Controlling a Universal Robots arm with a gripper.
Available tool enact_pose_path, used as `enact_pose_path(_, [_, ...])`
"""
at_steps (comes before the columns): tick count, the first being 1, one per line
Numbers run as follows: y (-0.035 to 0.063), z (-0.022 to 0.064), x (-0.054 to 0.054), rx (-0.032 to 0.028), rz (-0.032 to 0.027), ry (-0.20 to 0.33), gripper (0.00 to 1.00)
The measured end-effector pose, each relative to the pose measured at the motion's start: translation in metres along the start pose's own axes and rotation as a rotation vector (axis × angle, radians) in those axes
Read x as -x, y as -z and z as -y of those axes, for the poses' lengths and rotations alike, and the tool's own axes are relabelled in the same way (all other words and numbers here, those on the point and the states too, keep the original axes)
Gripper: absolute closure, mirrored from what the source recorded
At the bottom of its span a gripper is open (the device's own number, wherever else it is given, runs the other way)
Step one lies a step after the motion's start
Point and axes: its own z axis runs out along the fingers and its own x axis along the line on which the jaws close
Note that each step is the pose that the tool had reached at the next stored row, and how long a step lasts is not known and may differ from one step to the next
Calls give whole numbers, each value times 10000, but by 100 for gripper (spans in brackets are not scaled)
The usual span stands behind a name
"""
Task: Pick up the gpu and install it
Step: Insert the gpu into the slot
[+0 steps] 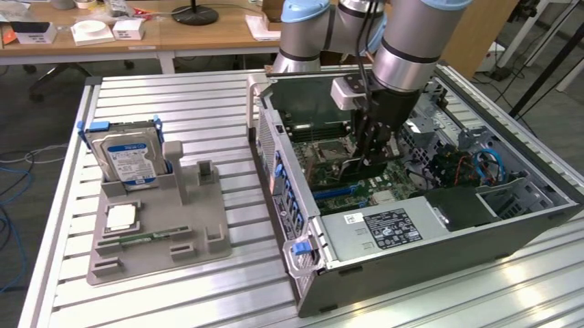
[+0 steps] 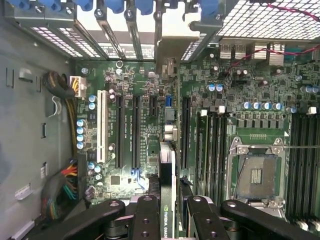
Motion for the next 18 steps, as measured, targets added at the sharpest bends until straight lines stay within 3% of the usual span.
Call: enact_pose_path(18, [-26, -35, -1, 1, -2, 0, 74])
